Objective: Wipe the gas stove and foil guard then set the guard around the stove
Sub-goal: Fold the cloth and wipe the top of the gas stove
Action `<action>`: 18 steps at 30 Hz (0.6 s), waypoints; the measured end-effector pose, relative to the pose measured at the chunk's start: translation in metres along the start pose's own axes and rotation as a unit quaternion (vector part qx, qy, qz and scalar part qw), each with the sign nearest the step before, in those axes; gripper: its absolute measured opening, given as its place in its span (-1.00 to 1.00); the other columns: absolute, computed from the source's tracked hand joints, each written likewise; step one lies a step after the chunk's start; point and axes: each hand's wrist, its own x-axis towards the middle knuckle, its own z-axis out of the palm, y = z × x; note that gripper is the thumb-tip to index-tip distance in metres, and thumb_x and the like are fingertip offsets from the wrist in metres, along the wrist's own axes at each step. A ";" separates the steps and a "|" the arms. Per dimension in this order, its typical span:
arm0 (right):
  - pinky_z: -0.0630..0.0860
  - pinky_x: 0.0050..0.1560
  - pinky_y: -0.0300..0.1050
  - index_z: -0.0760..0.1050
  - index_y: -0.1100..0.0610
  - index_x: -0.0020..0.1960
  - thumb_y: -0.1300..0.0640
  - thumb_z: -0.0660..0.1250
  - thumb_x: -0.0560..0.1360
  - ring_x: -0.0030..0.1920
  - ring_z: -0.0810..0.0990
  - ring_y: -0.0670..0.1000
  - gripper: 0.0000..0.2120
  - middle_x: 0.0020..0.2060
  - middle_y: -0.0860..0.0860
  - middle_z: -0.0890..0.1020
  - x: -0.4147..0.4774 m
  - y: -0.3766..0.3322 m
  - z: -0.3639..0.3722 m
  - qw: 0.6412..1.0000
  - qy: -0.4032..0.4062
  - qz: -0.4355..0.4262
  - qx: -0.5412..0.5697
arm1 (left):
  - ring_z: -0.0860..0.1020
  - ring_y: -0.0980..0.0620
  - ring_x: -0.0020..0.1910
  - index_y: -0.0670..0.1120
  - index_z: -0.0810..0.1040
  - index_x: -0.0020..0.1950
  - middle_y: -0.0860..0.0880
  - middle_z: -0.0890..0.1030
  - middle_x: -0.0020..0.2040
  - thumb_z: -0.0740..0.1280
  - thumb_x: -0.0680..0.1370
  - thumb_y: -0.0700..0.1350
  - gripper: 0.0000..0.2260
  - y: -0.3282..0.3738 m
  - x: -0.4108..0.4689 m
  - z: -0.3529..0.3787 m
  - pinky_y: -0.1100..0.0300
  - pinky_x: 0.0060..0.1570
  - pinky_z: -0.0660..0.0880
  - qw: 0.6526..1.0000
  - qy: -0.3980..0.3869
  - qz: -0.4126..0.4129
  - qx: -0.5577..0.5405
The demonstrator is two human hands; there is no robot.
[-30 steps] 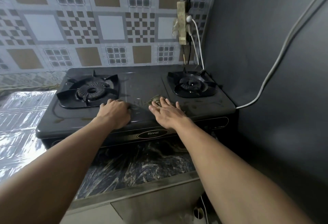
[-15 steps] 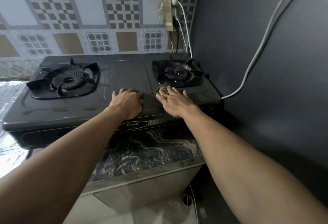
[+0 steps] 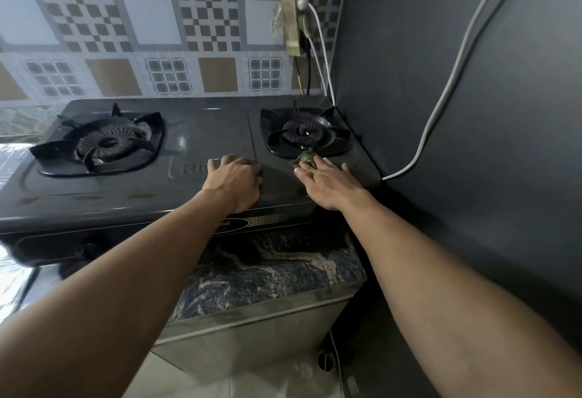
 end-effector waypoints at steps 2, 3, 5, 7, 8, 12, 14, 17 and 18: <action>-0.20 0.54 0.23 0.04 -0.04 0.63 -0.26 -0.21 0.65 0.61 -0.08 0.06 -0.39 0.62 0.05 -0.02 0.002 0.000 0.001 1.000 0.003 -0.003 -0.001 | 0.28 -0.19 0.43 0.08 0.49 0.35 0.02 0.47 0.38 0.06 0.62 0.07 -0.63 0.005 0.002 -0.001 -0.26 0.32 0.22 1.000 0.001 0.002 0.004; -0.20 0.54 0.23 0.04 -0.04 0.63 -0.27 -0.22 0.65 0.61 -0.08 0.07 -0.38 0.62 0.05 -0.02 0.003 0.000 0.002 1.000 0.006 -0.003 -0.002 | 0.27 -0.19 0.44 0.08 0.49 0.35 0.01 0.47 0.38 0.06 0.63 0.07 -0.63 0.007 0.003 -0.001 -0.27 0.33 0.21 1.000 -0.001 0.003 0.004; -0.19 0.54 0.24 0.05 -0.03 0.63 -0.28 -0.22 0.64 0.61 -0.07 0.08 -0.37 0.62 0.07 -0.01 0.003 0.002 0.004 1.000 0.013 -0.003 -0.005 | 0.26 -0.19 0.46 0.07 0.49 0.36 0.01 0.46 0.39 0.05 0.63 0.07 -0.63 0.010 0.005 -0.001 -0.27 0.34 0.20 1.000 -0.003 0.001 0.001; -0.18 0.54 0.26 0.06 -0.02 0.63 -0.28 -0.22 0.64 0.61 -0.06 0.08 -0.37 0.62 0.07 0.00 0.002 0.006 0.006 1.000 0.022 -0.003 -0.009 | 0.26 -0.18 0.45 0.07 0.51 0.33 0.01 0.47 0.38 0.05 0.63 0.07 -0.64 0.012 0.007 0.000 -0.26 0.33 0.20 1.000 0.001 0.000 0.002; -0.18 0.54 0.26 0.06 -0.01 0.63 -0.27 -0.21 0.64 0.61 -0.06 0.08 -0.37 0.62 0.07 0.01 0.002 0.008 0.006 1.000 0.027 -0.004 -0.012 | 0.27 -0.18 0.45 0.07 0.52 0.31 0.01 0.48 0.37 0.06 0.63 0.07 -0.65 0.012 0.007 0.001 -0.26 0.32 0.20 1.000 0.005 0.001 0.003; -0.17 0.54 0.26 0.07 0.01 0.62 -0.27 -0.22 0.65 0.61 -0.05 0.09 -0.36 0.62 0.09 0.03 0.000 0.012 0.008 0.999 0.036 -0.011 -0.018 | 0.28 -0.18 0.44 0.09 0.54 0.28 0.03 0.50 0.36 0.06 0.63 0.07 -0.65 0.011 0.008 0.004 -0.25 0.33 0.20 1.000 0.023 0.004 0.001; -0.17 0.54 0.26 0.06 0.02 0.62 -0.28 -0.22 0.64 0.61 -0.05 0.10 -0.35 0.61 0.12 0.03 -0.002 0.016 0.011 0.999 0.045 -0.011 -0.026 | 0.28 -0.18 0.45 0.10 0.53 0.29 0.03 0.50 0.36 0.05 0.63 0.09 -0.65 0.009 0.008 0.005 -0.26 0.33 0.20 1.000 0.028 0.006 0.002; -0.16 0.54 0.26 0.06 0.03 0.62 -0.30 -0.24 0.63 0.61 -0.05 0.11 -0.32 0.61 0.13 0.03 -0.003 0.025 0.014 0.998 0.058 0.019 -0.029 | 0.27 -0.18 0.46 0.10 0.52 0.31 0.03 0.49 0.38 0.03 0.63 0.13 -0.62 0.009 0.009 0.006 -0.30 0.37 0.19 0.999 0.032 0.005 0.008; -0.16 0.54 0.27 0.05 0.03 0.62 -0.31 -0.24 0.62 0.61 -0.05 0.11 -0.31 0.61 0.14 0.03 -0.002 0.028 0.014 0.998 0.056 0.032 -0.028 | 0.26 -0.18 0.47 0.10 0.52 0.33 0.02 0.48 0.39 0.02 0.63 0.16 -0.60 0.009 0.009 0.007 -0.31 0.38 0.17 1.000 0.030 0.005 0.008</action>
